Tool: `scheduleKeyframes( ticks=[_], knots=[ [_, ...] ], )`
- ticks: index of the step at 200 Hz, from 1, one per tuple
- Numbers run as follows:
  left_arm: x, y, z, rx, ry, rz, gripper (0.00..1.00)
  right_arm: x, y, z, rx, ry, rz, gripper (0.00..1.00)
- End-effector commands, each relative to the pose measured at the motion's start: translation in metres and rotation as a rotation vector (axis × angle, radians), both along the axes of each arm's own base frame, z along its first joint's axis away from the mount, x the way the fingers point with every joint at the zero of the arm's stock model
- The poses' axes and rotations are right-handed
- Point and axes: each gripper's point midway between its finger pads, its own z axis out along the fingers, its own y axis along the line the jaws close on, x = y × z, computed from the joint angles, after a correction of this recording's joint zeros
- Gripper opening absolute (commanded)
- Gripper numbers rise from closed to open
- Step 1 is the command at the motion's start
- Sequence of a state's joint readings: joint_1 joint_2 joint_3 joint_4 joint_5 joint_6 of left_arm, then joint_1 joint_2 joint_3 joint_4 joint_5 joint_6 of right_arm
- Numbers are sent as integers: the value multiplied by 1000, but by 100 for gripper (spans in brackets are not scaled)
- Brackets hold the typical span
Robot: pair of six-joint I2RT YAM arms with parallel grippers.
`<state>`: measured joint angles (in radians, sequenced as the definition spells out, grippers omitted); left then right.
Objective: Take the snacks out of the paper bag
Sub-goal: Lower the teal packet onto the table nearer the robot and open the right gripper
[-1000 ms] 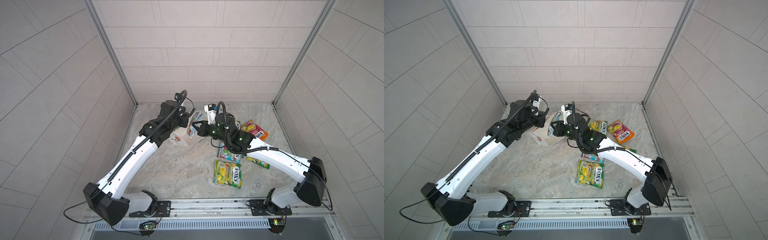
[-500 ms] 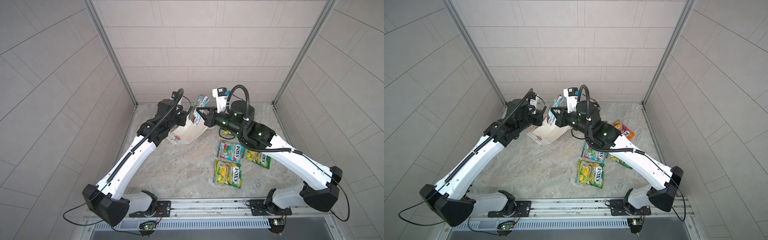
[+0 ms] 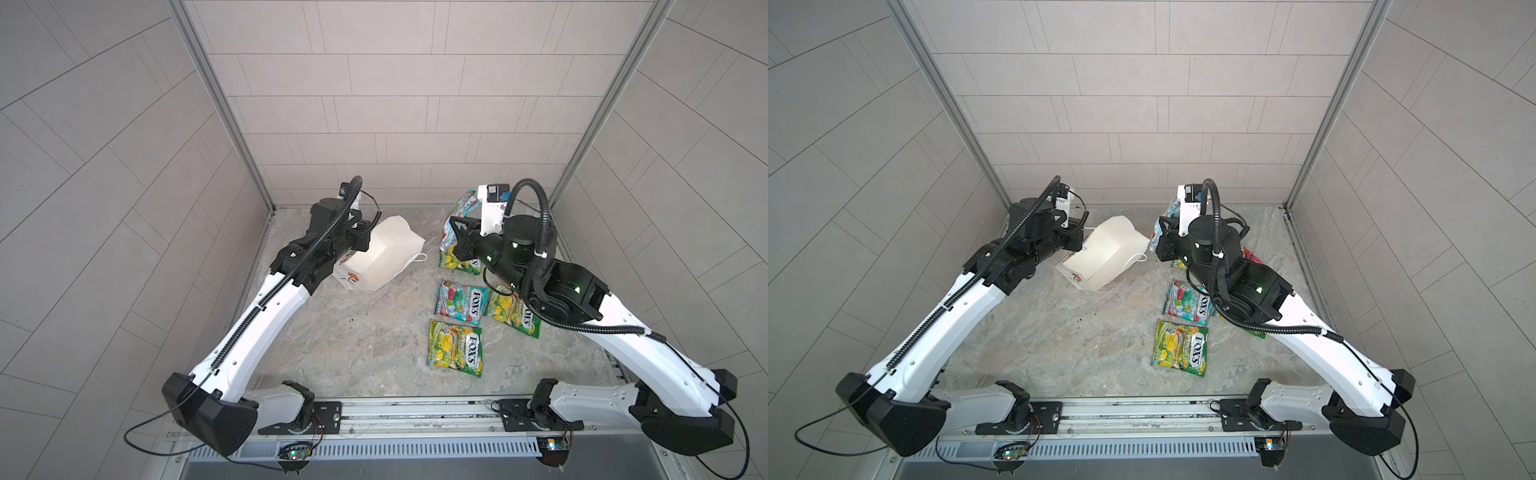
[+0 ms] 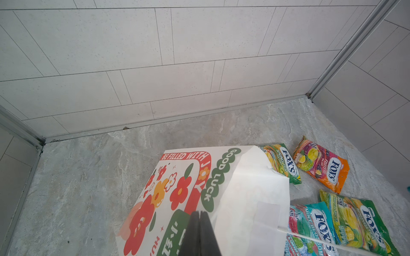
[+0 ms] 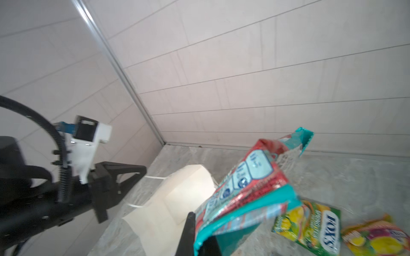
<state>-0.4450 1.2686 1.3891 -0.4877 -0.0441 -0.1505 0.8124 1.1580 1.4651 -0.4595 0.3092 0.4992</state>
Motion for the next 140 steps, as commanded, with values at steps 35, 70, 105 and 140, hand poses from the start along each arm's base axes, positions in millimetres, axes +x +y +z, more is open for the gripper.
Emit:
scheduleKeyframes(
  ticks=[35, 70, 105, 140],
  knots=[
    [-3, 4, 10, -29, -29, 8, 0, -5, -38, -60, -102, 134, -56, 0],
    [-3, 4, 10, -35, -28, 5, 0, -18, -9, -114, -112, 276, 145, 0],
    [-3, 4, 10, -38, -29, 7, 0, -36, 25, -166, -36, 423, 319, 0],
    [-2, 4, 10, -37, -30, 6, 0, -46, 64, -194, 119, 501, 436, 0]
  ],
)
